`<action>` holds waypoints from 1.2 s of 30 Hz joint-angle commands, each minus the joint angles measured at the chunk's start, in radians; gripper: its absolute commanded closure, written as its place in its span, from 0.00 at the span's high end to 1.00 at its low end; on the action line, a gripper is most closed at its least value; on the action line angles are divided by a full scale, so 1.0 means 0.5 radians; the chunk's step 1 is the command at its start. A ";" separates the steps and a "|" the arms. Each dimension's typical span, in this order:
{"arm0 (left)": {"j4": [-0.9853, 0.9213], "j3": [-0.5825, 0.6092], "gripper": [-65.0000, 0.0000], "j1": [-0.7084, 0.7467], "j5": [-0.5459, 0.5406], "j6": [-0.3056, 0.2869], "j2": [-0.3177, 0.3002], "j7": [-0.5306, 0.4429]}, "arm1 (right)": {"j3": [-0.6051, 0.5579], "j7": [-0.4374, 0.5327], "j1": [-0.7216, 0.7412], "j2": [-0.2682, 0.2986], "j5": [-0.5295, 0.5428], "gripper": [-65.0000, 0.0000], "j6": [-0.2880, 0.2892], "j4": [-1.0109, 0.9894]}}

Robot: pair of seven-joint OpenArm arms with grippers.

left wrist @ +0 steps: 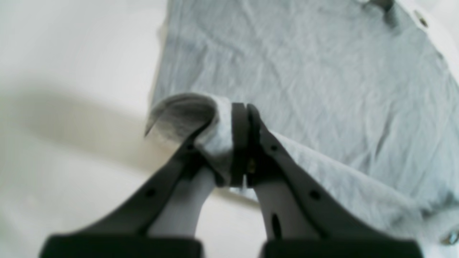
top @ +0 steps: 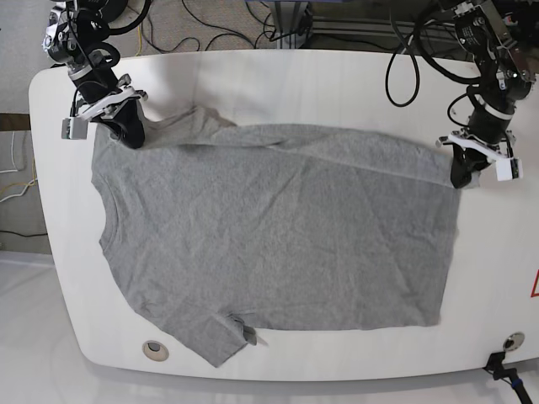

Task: Fold the T-shirt properly
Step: 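Lift the shirt edge with both grippers and fold it over toward the hem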

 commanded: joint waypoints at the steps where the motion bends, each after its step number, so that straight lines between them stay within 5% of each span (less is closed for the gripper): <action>1: -0.011 -0.003 0.00 -0.058 -0.040 -0.006 -0.024 -0.053 | 0.006 0.034 0.038 0.018 -0.012 0.00 0.015 -0.014; 9: -0.263 0.000 0.00 -0.303 -0.033 -0.006 -0.027 -0.053 | 0.003 -0.144 0.391 0.006 -0.181 0.00 0.015 -0.152; 21: -0.662 0.003 0.00 -0.589 -0.027 -0.006 -0.040 -0.056 | -0.203 -0.141 0.839 0.003 -0.509 0.00 0.018 -0.474; 25: -0.745 0.003 0.00 -0.696 0.114 -0.006 -0.040 -0.056 | -0.203 -0.138 0.943 0.003 -0.620 0.00 0.107 -0.597; 36: -0.950 0.003 0.00 -0.865 0.181 -0.012 -0.034 -0.059 | -0.209 -0.132 1.173 0.015 -0.632 0.00 0.135 -0.812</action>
